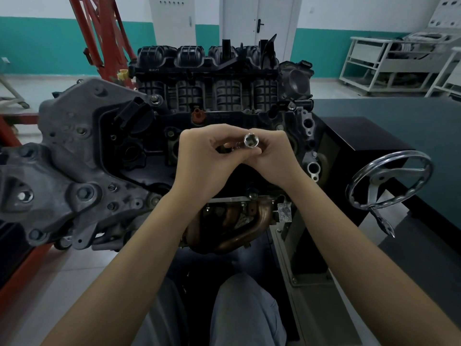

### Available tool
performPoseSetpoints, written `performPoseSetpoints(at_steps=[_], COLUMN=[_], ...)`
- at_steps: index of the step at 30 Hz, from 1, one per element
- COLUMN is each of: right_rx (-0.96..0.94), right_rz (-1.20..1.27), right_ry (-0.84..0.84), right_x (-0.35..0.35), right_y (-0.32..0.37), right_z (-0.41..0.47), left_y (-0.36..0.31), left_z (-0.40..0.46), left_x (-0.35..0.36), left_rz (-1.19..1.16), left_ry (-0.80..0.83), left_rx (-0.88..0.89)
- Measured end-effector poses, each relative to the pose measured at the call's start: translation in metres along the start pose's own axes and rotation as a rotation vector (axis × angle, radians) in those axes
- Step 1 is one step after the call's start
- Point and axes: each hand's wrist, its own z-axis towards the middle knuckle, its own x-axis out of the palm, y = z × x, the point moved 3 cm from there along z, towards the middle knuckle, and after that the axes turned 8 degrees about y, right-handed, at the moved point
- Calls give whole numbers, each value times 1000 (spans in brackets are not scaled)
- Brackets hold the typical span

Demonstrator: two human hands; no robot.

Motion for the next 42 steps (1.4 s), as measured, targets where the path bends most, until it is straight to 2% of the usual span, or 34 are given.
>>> performPoseSetpoints(at_steps=[3,6,12,16,18,20,23,26,31,34,38,42], right_rx=[-1,50,3,-1,19,39,29,-9,30,40,22,22], right_rz=[-18,-3,23,4,-6,-16,-35,-43,19,25,24,55], right_ry=[69,45,-2,60,36,-5,-22,17,-8,-40,13,32], right_x=[4,4,1,3,1,0,-1,2,0,-1,0,1], right_y=[4,2,-2,5,3,-1,-2,2,1,-1,0,3], right_z=[-1,-1,-1,-1,0,0,0,0,-1,-1,0,0], left_y=[1,-1,-3,0,1,1,-1,-2,0,0,1,-2], left_z=[0,0,0,0,1,0,-1,0,0,-1,-2,-2], left_x=[0,1,3,3,2,3,3,2,1,3,4,5], left_rz=[-71,-77,54,-52,-81,-3,119,55,-119,-85,-27,-67], left_ry=[52,89,-36,13,55,48,-66,-93,16,-10,-120,-21], left_rx=[13,-1,-32,-30,-32,-46,-66,-60,-9,-10,-42,-46])
